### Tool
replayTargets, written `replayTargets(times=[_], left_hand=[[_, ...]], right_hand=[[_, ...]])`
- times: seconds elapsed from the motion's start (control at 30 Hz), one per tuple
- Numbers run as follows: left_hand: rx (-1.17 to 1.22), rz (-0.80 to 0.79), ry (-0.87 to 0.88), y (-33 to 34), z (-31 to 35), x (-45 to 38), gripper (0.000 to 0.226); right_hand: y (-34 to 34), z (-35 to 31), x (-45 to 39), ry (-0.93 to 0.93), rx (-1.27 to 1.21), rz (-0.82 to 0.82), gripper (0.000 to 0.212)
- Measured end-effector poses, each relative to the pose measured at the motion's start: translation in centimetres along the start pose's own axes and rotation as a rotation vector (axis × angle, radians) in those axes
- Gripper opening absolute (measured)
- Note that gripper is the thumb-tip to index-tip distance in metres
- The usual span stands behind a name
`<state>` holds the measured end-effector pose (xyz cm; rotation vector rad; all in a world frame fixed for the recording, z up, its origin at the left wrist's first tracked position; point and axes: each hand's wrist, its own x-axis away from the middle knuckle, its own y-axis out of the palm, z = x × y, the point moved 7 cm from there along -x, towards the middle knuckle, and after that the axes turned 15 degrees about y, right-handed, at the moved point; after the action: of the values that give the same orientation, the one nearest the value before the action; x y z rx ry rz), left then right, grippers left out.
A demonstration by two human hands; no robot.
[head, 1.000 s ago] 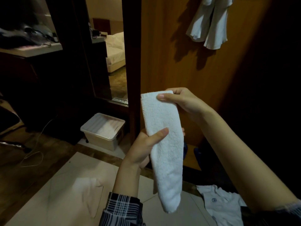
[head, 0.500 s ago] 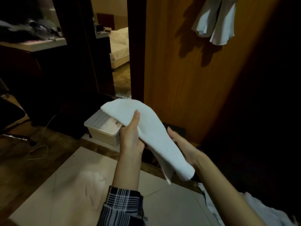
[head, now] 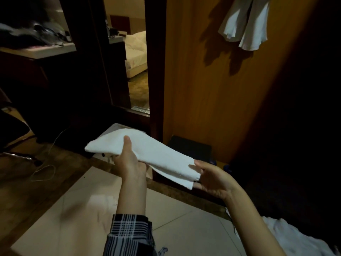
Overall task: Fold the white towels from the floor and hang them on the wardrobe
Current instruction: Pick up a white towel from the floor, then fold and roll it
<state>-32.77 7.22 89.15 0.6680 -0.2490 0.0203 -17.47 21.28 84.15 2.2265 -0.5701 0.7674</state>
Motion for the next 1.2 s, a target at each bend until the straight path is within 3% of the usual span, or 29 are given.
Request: replayTargets(times=[0.27,0.5,0.57,0.67,0.8,0.97,1.2], left_hand=[[0.087,-0.046,0.028,0.5,0.3,-0.2,0.027],[0.072,-0.106,0.031,0.7,1.0,-0.7,0.035],[0.086,-0.112,0.015,0.7,1.1,-0.8,0.038],[0.117,-0.096,-0.001,0.4,0.9,-1.1,0.041],[0.167,0.003,-0.018,-0.3,0.5,-1.0,0.038],[0.193,0.152,-0.072,-1.1,-0.4,-0.8,0.038],[0.196,0.203,-0.135,-1.7,-2.3,-0.8,0.047]], right_hand=[[1.9,0.6,-1.4,0.050,-0.184,0.225,0.033],[4.3,1.9,-1.2,0.245,-0.178,-0.066,0.048],[4.2,1.8,-1.4,0.200,-0.208,-0.139,0.053],[3.4,1.1,-1.8,0.042,-0.191,-0.213,0.077],[3.8,1.0,-1.2,-0.090,-0.001,-0.282,0.076],[3.2,1.7,-1.7,-0.177,-0.087,0.073,0.027],[0.7,1.3,-1.1,-0.402,-0.060,0.550,0.018]])
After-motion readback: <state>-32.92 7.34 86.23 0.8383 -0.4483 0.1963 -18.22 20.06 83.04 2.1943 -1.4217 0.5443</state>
